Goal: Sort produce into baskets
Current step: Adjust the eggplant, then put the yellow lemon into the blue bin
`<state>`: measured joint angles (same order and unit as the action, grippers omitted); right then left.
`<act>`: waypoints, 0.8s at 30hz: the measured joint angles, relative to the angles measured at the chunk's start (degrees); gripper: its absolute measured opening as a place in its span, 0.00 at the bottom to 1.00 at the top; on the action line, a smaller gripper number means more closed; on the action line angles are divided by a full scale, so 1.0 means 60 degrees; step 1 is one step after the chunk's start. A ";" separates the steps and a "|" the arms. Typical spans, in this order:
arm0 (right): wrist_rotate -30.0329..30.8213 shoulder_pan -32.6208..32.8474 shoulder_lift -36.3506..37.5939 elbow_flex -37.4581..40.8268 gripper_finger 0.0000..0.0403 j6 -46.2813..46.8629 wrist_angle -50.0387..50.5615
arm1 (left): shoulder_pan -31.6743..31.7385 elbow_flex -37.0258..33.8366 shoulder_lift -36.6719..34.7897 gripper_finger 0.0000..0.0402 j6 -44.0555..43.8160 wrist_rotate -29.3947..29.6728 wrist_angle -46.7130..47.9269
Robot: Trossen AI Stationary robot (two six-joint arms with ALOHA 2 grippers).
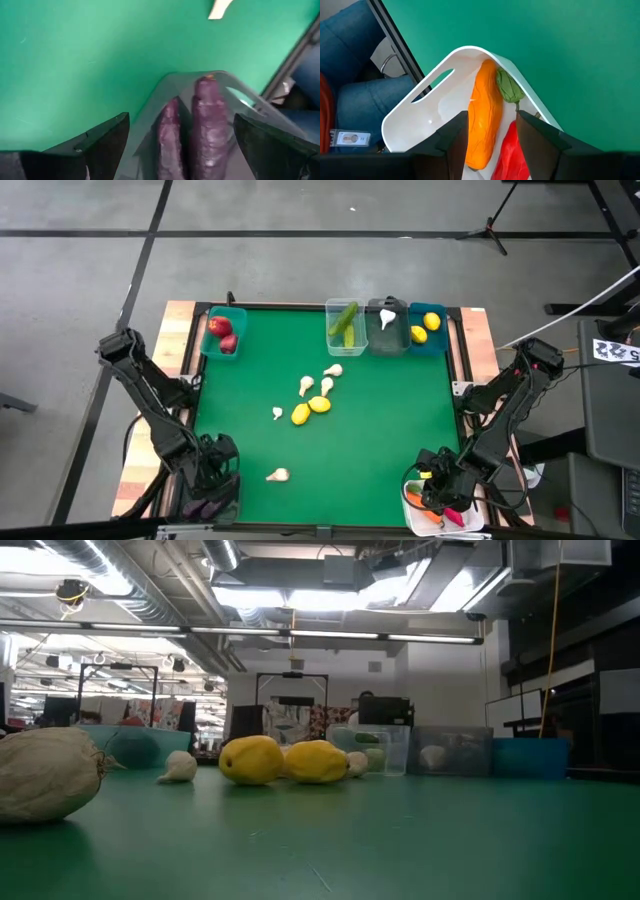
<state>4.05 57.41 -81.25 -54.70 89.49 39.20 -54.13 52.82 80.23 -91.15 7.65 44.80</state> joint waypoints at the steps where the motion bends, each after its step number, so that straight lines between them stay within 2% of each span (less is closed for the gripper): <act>1: 0.0000 0.0000 0.0000 0.0000 0.41 0.0000 0.0000 | 0.0000 0.0000 0.0102 0.87 0.0000 -0.0032 0.0031; 10: 0.0262 -0.0004 0.0000 0.0000 0.41 -0.0004 0.0028 | 0.0000 0.0000 0.0649 0.87 0.0004 -0.0266 0.0236; 17: 0.0293 -0.0007 0.0000 0.0000 0.41 -0.0226 0.0076 | 0.0022 0.0040 0.0571 0.87 0.0007 -0.0694 0.0273; 21: 0.1152 -0.0095 0.0000 0.0000 0.41 -0.1078 0.0062 | 0.0033 0.0557 0.0380 0.87 0.0332 -0.0512 0.0870; 24: 0.2019 -0.0379 0.0000 0.0000 0.41 -0.2293 0.0051 | 0.0029 0.1187 0.0120 0.87 0.0780 0.0017 0.1650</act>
<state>16.17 55.14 -81.25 -54.70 75.74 39.51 -53.95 59.94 80.94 -86.47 7.76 54.70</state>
